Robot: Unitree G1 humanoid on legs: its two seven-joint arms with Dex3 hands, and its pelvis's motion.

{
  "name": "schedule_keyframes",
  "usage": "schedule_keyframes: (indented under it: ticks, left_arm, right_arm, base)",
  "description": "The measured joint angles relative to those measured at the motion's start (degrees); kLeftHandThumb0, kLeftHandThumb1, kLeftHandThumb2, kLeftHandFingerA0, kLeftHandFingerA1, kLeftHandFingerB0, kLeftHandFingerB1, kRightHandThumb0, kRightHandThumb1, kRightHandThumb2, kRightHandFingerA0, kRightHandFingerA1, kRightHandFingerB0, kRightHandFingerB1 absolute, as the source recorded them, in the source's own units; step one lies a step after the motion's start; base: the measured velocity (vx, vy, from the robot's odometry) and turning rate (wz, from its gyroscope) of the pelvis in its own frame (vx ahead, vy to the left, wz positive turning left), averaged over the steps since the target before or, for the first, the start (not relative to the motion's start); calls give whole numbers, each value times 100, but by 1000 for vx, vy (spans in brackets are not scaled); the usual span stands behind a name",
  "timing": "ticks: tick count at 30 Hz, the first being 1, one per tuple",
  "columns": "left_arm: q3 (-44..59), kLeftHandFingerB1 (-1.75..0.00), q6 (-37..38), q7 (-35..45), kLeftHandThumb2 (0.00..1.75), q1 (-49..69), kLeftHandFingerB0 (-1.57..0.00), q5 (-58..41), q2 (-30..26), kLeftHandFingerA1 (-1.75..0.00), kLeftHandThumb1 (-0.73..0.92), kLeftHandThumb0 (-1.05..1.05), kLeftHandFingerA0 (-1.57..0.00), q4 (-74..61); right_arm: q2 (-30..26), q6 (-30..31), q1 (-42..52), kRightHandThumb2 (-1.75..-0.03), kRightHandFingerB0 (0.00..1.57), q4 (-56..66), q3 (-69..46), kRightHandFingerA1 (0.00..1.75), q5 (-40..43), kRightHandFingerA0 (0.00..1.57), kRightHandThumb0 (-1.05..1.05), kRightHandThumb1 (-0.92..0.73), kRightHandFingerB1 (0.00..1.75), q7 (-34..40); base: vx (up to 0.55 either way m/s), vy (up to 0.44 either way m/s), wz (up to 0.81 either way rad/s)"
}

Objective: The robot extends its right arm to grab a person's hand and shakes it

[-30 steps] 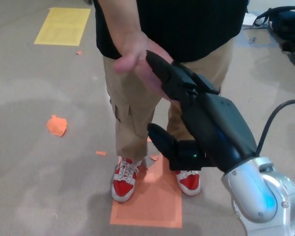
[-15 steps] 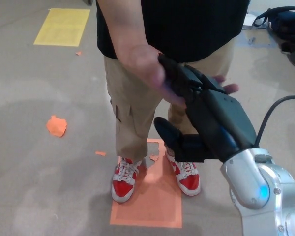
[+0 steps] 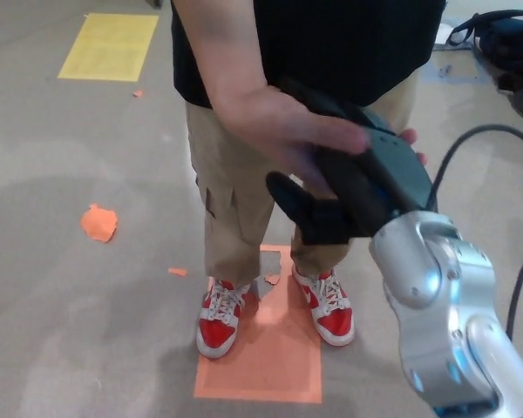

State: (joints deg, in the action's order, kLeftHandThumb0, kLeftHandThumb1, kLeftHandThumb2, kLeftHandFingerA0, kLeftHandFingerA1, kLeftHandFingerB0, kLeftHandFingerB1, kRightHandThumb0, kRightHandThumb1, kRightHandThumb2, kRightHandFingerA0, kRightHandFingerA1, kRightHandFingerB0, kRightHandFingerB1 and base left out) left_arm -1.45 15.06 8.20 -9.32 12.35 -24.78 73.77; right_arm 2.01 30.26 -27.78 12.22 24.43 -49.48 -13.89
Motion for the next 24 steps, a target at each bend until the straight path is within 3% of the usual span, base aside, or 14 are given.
schedule_keyframes:
  ticks: [1, 2, 3, 4, 8, 9, 10, 11, 15, 16, 20, 21, 23, 24]
  left_arm:
    - [2, -32, 0, 0, 67, 0, -31, 0, 0, -33, 89, -62, -35, 0]
    - [7, -32, 0, 1, 67, 1, -29, -1, 0, -33, 90, -63, -35, 0]
    - [12, -32, 0, 1, 67, 1, -29, -1, 0, -33, 90, -63, -35, -1]
    - [8, -33, 2, 5, 67, 6, -30, 0, -3, -33, 89, -62, -34, -2]
    - [25, -33, 24, 41, 67, 4, -30, -5, -4, -33, 89, -62, -34, -7]
    - [30, -32, 30, 48, 67, 5, -29, -5, -4, -33, 90, -63, -36, -6]
    - [31, -32, 31, 49, 67, 9, -29, -5, -5, -33, 90, -63, -36, -4]
    - [27, -32, 33, 49, 67, 3, -29, -4, -4, -34, 90, -63, -36, -7]
    - [8, -32, 35, 47, 67, -13, -29, 0, -4, -34, 90, -64, -36, -19]
    - [2, -32, 35, 47, 67, -13, -29, 1, -4, -33, 89, -66, -34, -20]
    - [12, -32, 34, 49, 67, -34, -30, -1, -5, -33, 89, -66, -34, -18]
    - [15, -33, 34, 49, 67, -40, -31, -1, -5, -34, 91, -66, -37, -17]
    - [-9, -33, 34, 43, 67, -54, -31, 8, -9, -34, 91, -66, -37, -13]
    - [-21, -33, 34, 41, 67, -55, -31, 11, -11, -35, 90, -66, -37, -11]
  right_arm:
    - [13, 33, -83, -114, 0, -95, 4, 14, -5, 0, -97, -78, 6, -4]
    - [18, 65, -160, -105, 0, -176, 7, 33, -9, 9, -89, -72, 8, -8]
    - [25, 109, -258, -105, 0, -279, 14, 33, -16, 9, -89, -72, 8, -11]
    - [37, 126, -383, -64, 0, -469, 22, 42, -19, 49, -71, -81, 14, -7]
    - [73, 151, -830, -64, 0, -1199, 6, 42, -2, 49, -71, -81, 14, 43]
    - [86, 154, -914, -63, 31, -1335, -1, 97, 4, 88, -38, -76, 34, 65]
    - [98, 143, -965, -63, 31, -1448, -13, 97, 12, 88, -38, -76, 34, 97]
    - [119, 103, -1082, -62, 33, -1675, -39, 115, 32, 85, -35, -75, 36, 164]
    - [193, -129, -1376, -63, 35, -2468, -164, 115, 123, 83, -33, -78, 36, 514]
    - [203, -195, -1431, -58, 45, -2638, -205, 113, 159, 84, -18, -63, 38, 629]
    - [228, -308, -1608, -58, 45, -2962, -406, 111, 295, 85, -15, -60, 38, 880]
    - [229, -321, -1618, -57, 50, -2992, -433, 78, 316, 91, -23, -58, 40, 918]
    - [226, -364, -1577, -57, 50, -2954, -514, 78, 403, 91, -23, -58, 40, 1006]
    - [224, -380, -1554, -60, 54, -2927, -531, 64, 433, 95, -23, -67, 42, 1029]
  base:
    - [0, 0, 0]
    - [0, 0, 0]
    - [0, 0, 0]
    - [0, 0, 0]
    - [0, 0, 0]
    - [0, 0, 0]
    - [0, 0, 0]
    - [0, 0, 0]
    - [0, 0, 0]
    - [0, 0, 0]
    - [0, 0, 0]
    - [0, 0, 0]
    - [0, 0, 0]
    - [0, 0, 0]
